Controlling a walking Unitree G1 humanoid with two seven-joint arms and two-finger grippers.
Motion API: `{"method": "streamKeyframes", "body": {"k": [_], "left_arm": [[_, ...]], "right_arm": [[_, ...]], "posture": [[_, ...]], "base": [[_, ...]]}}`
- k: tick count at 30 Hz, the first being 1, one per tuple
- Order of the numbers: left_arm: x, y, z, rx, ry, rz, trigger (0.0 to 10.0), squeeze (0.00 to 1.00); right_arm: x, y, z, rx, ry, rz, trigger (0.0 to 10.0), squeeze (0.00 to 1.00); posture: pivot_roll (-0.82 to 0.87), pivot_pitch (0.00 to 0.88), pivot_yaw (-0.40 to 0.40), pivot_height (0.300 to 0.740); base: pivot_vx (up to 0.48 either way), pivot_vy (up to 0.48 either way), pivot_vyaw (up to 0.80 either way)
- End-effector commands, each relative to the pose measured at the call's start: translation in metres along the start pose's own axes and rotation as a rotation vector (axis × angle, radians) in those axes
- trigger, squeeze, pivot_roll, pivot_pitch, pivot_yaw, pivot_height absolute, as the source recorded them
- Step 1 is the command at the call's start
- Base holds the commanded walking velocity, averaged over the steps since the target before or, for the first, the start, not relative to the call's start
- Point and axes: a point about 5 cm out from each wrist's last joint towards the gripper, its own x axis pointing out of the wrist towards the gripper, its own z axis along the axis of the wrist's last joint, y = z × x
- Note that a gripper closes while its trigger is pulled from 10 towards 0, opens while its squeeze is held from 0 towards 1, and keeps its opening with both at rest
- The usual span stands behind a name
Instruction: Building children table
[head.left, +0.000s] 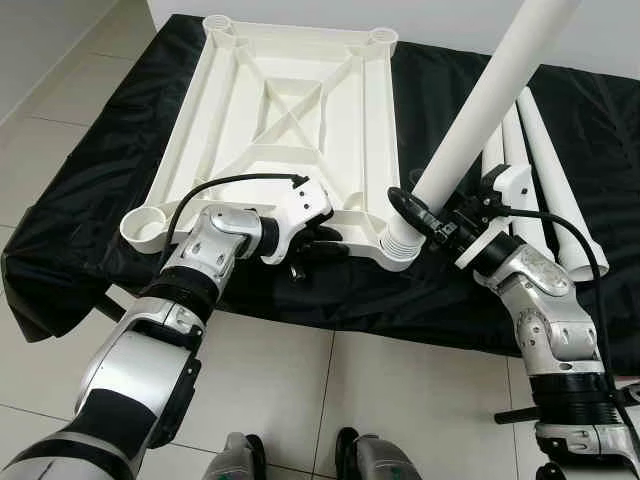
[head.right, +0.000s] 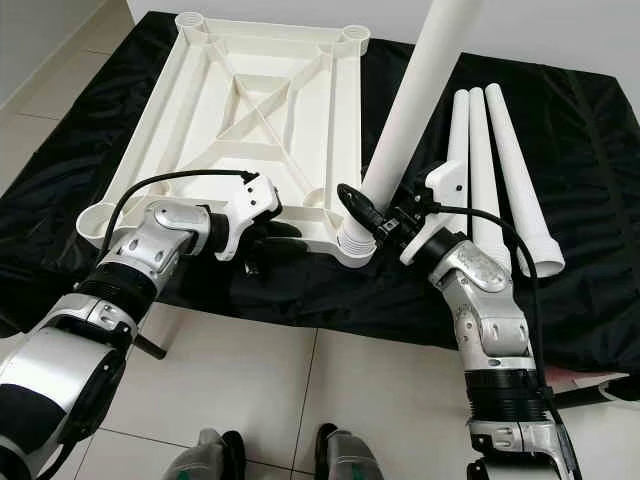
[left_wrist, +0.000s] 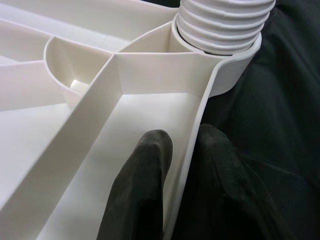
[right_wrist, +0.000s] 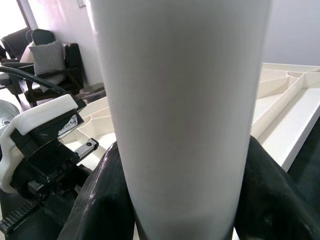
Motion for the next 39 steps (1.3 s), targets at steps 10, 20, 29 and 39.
{"method": "streamKeyframes", "body": {"k": [10,20,29,39], "left_arm": [[-0.001,0.004,-0.001,-0.025,-0.02,0.093,10.0,0.0],[-0.001,0.003,-0.001,-0.025,-0.021,0.091,10.0,0.0],[-0.001,0.003,-0.001,-0.029,-0.02,0.091,10.0,0.0],[-0.002,0.004,-0.001,-0.03,-0.018,0.093,10.0,0.0]], "right_arm": [[-0.004,0.019,-0.035,0.1,0.143,0.058,10.0,0.0],[-0.002,0.025,-0.033,0.106,0.123,0.019,10.0,0.0],[-0.001,0.026,-0.033,0.112,0.119,-0.009,10.0,0.0],[0.002,0.03,-0.031,0.108,0.098,-0.047,10.0,0.0]], "posture": [[-0.06,0.223,0.004,0.74],[-0.07,0.225,0.004,0.74],[-0.07,0.224,0.003,0.74],[-0.06,0.22,0.003,0.74]], "base": [[0.0,0.0,0.0],[0.0,0.0,0.0],[0.0,0.0,0.0],[0.0,0.0,0.0]]}}
